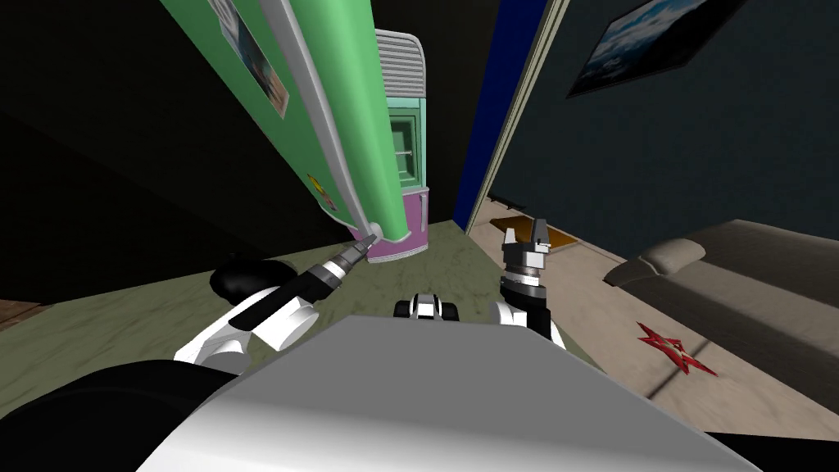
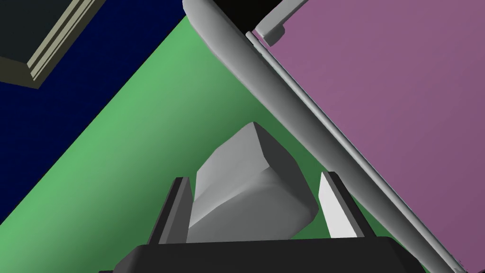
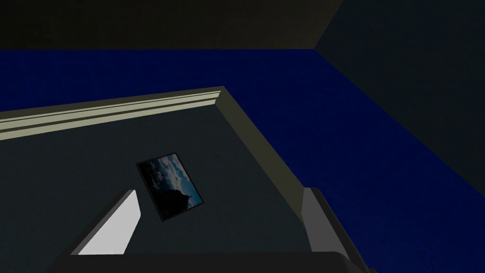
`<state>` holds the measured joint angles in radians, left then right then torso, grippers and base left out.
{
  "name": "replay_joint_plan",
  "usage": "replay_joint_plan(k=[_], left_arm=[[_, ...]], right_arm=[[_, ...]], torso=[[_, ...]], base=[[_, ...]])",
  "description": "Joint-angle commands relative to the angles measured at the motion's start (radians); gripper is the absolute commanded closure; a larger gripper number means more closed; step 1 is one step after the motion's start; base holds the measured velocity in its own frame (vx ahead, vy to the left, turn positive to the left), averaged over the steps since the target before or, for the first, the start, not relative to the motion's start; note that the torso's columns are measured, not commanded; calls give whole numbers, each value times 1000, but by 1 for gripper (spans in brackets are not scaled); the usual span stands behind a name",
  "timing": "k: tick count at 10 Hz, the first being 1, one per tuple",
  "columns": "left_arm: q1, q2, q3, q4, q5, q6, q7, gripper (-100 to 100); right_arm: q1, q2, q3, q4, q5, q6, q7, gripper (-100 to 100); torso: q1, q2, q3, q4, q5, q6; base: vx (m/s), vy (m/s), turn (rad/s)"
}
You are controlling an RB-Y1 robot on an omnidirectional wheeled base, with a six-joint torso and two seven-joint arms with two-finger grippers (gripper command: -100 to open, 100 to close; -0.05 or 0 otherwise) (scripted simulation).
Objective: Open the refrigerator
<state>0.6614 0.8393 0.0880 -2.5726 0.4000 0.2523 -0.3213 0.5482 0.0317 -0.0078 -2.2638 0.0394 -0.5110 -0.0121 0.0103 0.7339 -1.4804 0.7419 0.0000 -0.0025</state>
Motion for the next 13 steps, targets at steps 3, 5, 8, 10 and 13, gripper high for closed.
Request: replay_joint_plan(k=[3,5,8,10,13], left_arm=[[-14,45,-9,-4,19,-42,-9,100],[-15,64,-18,-6,28,-58,-13,100],[-17,103,-35,-11,45,-88,-20,100],[10,152,10,-12,111,-89,-17,-100],[39,230,94,-24,204,-115,-16,-100]], right_arm=[[0,0,0,0,0,0,0,0],[0,0,0,0,0,0,0,0],[0,0,0,0,0,0,0,0],[0,0,0,0,0,0,0,0],[1,1,0,0,0,0,0,0]], torso=[[0,-3,-3,2,-1,-1],[0,-3,-3,2,-2,-2],[0,-1,-2,2,-2,-2],[-13,-4,-2,-2,-3,0],[-18,0,0,-2,-5,5]], base=[[-139,200,-77],[-135,192,-74],[-168,234,-102],[-20,23,89],[51,-85,99]])
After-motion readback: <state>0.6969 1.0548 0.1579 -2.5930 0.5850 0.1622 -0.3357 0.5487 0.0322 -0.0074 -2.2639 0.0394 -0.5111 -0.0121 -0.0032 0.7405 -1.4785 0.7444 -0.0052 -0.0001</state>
